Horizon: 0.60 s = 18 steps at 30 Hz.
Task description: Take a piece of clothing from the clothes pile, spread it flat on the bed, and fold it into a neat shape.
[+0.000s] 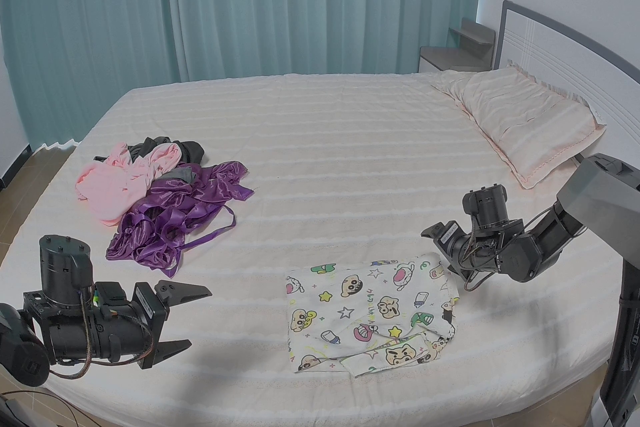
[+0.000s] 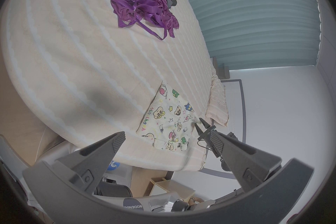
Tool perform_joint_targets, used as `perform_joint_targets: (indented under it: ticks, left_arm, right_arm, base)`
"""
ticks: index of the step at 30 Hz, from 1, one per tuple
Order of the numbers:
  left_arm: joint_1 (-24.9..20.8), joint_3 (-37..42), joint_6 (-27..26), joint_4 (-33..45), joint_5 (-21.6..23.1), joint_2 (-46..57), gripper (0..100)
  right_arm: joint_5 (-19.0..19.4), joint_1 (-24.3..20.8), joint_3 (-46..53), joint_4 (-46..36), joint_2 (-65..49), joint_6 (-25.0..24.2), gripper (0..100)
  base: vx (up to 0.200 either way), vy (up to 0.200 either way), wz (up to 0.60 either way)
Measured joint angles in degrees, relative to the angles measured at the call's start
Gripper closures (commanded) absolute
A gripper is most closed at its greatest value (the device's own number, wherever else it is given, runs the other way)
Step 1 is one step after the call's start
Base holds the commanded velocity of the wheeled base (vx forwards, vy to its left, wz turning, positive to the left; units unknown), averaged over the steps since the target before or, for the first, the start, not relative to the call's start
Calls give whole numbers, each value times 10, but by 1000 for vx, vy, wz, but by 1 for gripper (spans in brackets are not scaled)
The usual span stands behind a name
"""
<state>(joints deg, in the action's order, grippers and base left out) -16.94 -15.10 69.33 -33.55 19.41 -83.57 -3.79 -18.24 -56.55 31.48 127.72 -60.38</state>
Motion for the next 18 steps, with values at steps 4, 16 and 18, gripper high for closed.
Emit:
perform_joint_targets:
  ticks: [4,16,18]
  left_arm:
    - [0,0,0,0,0,0,0]
    - [0,1,0,0,0,0,0]
    - [-1,1,0,0,1,0,0]
  right_arm:
    - [0,11,3,4,-1,-13,0]
    - [0,-10,113,14,-48,67,0]
    - [0,-10,136,24,-53,87,0]
  base:
    - [0,0,0]
    - [0,0,0]
    - [0,0,0]
